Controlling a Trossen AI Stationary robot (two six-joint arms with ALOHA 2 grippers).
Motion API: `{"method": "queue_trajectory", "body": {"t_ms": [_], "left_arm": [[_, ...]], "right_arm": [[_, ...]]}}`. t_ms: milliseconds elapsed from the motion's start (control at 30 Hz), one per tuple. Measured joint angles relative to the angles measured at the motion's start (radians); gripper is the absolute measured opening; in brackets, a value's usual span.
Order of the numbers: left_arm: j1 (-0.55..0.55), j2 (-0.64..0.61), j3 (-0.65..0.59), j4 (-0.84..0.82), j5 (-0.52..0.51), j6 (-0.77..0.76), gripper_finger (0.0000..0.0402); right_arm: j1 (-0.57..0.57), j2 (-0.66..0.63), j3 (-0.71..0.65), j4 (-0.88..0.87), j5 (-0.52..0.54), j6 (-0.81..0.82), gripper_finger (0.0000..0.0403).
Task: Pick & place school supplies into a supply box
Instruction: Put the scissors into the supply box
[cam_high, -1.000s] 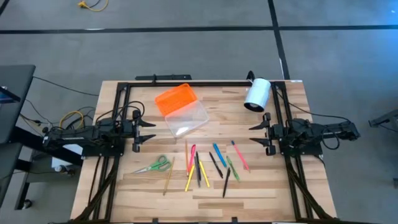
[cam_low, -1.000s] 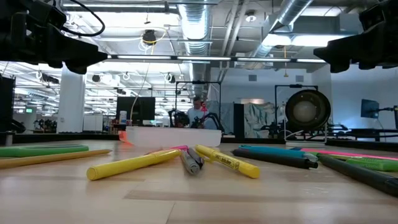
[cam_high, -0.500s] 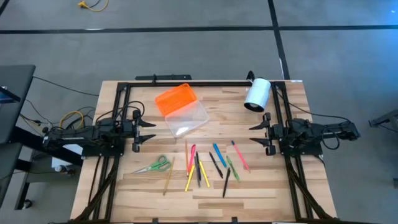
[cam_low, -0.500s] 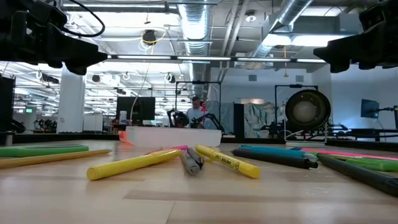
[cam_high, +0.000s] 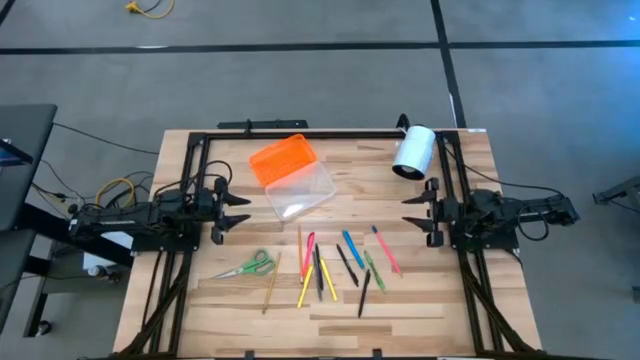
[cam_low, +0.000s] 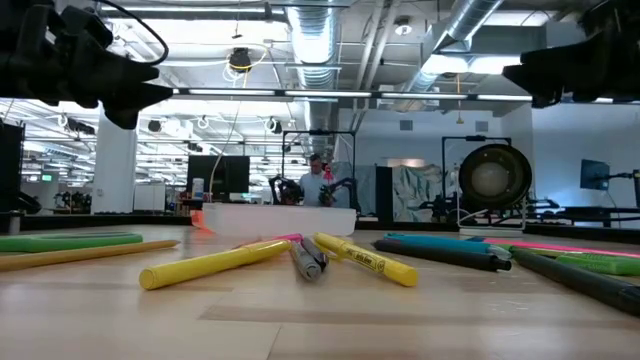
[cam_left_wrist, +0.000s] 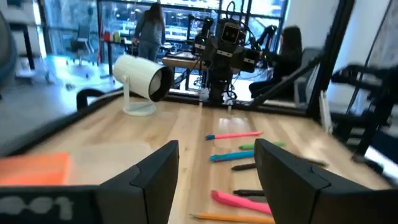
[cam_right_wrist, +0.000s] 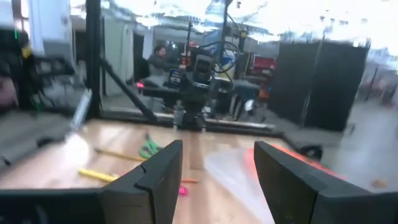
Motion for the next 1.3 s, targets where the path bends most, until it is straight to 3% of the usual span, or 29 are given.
{"method": "queue_trajectory", "body": {"t_ms": [167, 333, 500, 733, 933, 1067, 1300], "left_arm": [[0.000, 0.000, 0.000, -0.006, 0.000, 0.009, 0.0201], [0.000, 0.000, 0.000, -0.006, -0.003, 0.082, 0.0201], [0.001, 0.000, 0.000, 0.007, -0.063, 0.017, 0.0201], [0.001, 0.000, 0.010, 0.049, -0.189, 0.059, 0.0201], [0.000, 0.001, 0.017, 0.207, 0.037, 0.149, 0.0201], [0.000, 0.006, 0.056, 0.308, 0.042, 0.212, 0.0201], [0.000, 0.073, 0.193, 0.263, 0.047, 0.270, 0.0201]], "right_arm": [[-0.003, 0.000, 0.000, 0.027, 0.002, 0.153, 0.0193], [-0.007, 0.000, 0.000, 0.057, 0.010, 0.154, 0.0193], [-0.017, 0.000, 0.000, 0.073, 0.013, 0.178, 0.0193], [-0.015, 0.000, 0.000, 0.073, -0.016, 0.189, 0.0193], [0.005, 0.000, 0.015, 0.128, -0.083, 0.152, 0.0193], [0.019, -0.001, 0.099, 0.141, -0.088, 0.102, 0.0193], [0.033, 0.070, 0.210, 0.123, -0.078, 0.063, 0.0193]]}}
